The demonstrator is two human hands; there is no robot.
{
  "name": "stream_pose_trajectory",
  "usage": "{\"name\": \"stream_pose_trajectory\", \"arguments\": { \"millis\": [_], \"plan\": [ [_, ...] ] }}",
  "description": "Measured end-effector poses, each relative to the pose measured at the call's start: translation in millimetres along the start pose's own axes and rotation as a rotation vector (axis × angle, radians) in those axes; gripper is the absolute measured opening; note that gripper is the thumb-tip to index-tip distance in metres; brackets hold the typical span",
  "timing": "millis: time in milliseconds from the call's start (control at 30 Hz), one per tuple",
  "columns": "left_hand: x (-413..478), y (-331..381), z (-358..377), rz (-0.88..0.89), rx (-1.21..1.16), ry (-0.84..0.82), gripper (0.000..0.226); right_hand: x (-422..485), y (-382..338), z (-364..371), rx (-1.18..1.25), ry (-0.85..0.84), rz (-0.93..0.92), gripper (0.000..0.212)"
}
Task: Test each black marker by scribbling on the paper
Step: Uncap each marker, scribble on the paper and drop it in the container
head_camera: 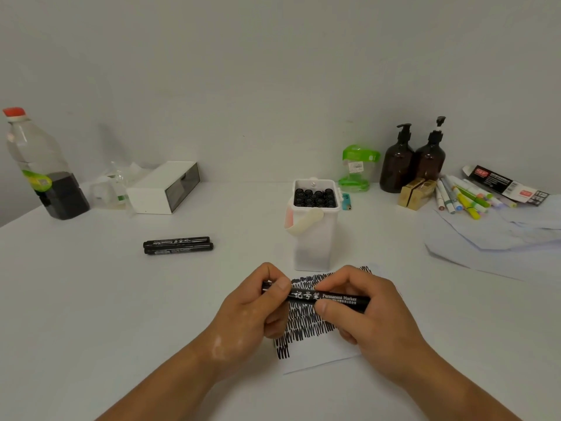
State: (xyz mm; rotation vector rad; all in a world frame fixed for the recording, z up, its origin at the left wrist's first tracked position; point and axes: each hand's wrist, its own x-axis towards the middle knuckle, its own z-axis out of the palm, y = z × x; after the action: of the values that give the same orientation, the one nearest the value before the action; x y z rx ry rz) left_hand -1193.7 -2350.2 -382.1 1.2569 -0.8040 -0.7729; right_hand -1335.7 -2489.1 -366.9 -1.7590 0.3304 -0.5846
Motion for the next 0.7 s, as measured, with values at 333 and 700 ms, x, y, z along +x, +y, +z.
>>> {"name": "stream_pose_trajectory", "arguments": {
  "millis": [333,700],
  "plan": [
    [-1.4,2.7,1.2,0.036,-0.014,-0.048,0.032,-0.9,0.0,5.2,0.006,0.057,-0.043,0.012],
    [-0.8,3.1,-0.7,0.074,-0.037,-0.069,0.028,0.5,0.8,7.3,0.051,0.03,-0.064,0.009]
  ]
}}
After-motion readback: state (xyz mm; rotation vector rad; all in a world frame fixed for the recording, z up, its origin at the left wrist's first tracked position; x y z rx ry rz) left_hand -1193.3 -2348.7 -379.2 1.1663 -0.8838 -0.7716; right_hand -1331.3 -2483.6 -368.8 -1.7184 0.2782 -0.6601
